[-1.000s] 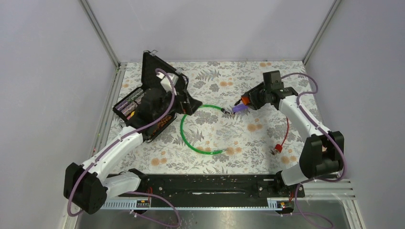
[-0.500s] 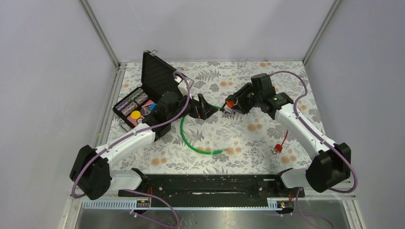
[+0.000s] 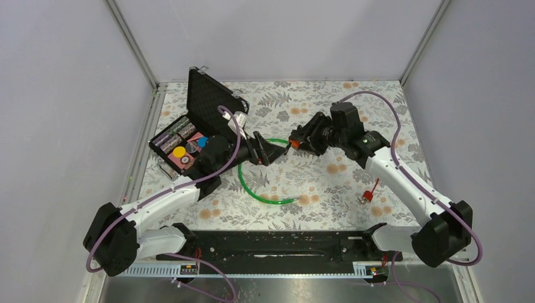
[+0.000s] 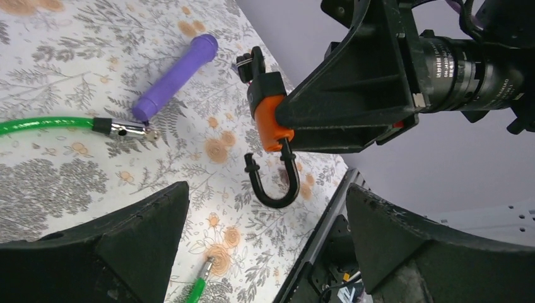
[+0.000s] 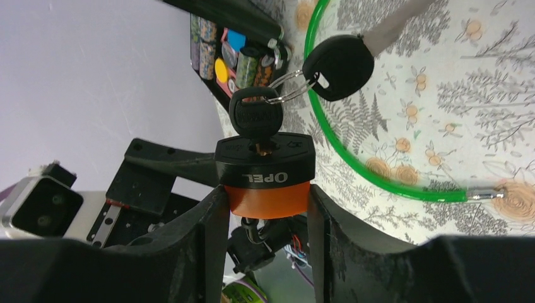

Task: Lock with the key
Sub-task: Lock the lock.

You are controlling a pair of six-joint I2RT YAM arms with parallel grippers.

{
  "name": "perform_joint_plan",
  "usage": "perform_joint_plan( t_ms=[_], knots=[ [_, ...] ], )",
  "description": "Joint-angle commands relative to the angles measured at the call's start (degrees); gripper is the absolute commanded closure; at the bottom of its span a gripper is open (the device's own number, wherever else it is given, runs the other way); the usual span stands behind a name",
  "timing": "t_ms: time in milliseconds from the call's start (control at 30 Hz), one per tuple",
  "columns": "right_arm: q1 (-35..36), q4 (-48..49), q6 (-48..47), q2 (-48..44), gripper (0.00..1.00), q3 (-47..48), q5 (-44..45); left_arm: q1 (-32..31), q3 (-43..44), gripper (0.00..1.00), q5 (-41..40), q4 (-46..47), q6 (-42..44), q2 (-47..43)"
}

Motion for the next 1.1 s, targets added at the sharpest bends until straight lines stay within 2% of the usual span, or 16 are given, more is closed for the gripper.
perform_joint_plan(
  t_ms=[0,200,333,500,767,933,1067],
  knots=[
    [4.6,2.5,1.8,-3.6,0.69,-1.2,2.2,-2.9,-3.4,0.08,-2.3,8.4,-1.6,-1.4],
    [10.2,3.3,4.8,-6.6,0.67,-4.9,9.2,-6.7,-7.0,0.15,-9.6,8.0,-1.4,-2.9],
    [11.6,4.8,9.1,-10.1,0.67,-8.7,10.8,-8.2,-9.6,0.19,-10.6,11.8,-4.6,-3.3],
    [12.7,4.2,10.0,-12.8,0.67,-10.7,13.0,-11.2,-10.7,0.22,-14.8,16.2,-6.7,-1.4],
    [13.0,4.1,12.0,-12.2,0.65,-11.0,11.7,-14.0,-8.4,0.32,-18.7,18.7,-6.7,2.5],
    [13.0,4.3,13.6,-10.8,0.64,-11.3,9.3,-14.8,-8.1,0.26,-21.3,20.3,-6.9,3.9],
    [12.9,6.0,14.6,-10.2,0.64,-12.2,7.0,-15.5,-9.3,0.29,-25.8,24.6,-7.6,4.9]
  ],
)
